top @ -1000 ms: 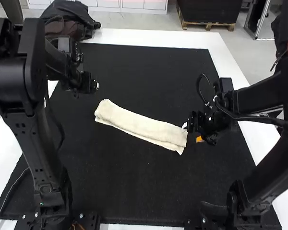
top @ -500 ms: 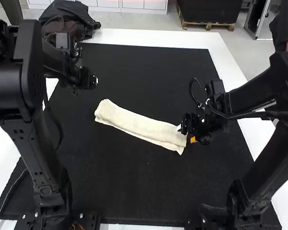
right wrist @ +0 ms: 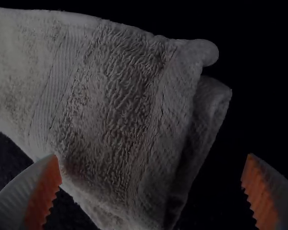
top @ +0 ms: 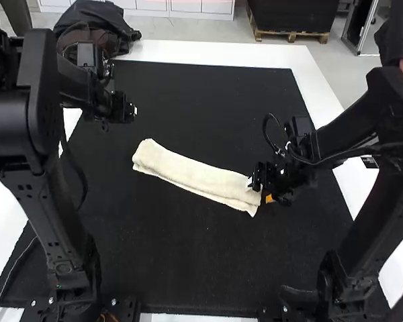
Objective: Fold the towel.
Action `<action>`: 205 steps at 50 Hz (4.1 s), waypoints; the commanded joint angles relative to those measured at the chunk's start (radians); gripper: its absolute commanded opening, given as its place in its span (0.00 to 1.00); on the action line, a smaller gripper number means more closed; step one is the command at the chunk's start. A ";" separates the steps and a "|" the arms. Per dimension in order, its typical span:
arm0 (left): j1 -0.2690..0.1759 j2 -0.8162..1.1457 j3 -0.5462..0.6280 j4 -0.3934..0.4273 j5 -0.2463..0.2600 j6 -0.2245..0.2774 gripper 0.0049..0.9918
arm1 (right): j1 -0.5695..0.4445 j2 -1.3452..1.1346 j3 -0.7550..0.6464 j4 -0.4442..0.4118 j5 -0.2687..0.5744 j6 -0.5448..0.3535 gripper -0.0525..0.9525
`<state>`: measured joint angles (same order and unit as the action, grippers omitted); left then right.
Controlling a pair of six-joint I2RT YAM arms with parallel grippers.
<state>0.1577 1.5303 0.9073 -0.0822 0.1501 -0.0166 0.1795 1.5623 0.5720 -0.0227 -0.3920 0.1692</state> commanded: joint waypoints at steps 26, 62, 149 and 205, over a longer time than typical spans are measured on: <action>-0.001 -0.044 0.008 -0.004 0.008 -0.016 0.98 | 0.038 0.041 0.057 0.018 -0.005 0.027 0.91; -0.012 -0.048 0.002 -0.010 0.008 -0.032 0.98 | 0.040 0.039 0.072 -0.014 -0.010 0.032 0.91; -0.024 -0.145 -0.033 -0.027 0.005 -0.074 0.98 | 0.064 -0.151 0.169 -0.180 -0.163 0.035 0.03; -0.018 -0.299 -0.156 0.050 -0.073 -0.138 0.98 | 0.420 0.162 0.428 0.095 -0.182 0.262 0.03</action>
<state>0.1383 1.2724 0.7555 -0.0402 0.0948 -0.1303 0.5713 1.6955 0.9482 0.0593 -0.5545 0.4156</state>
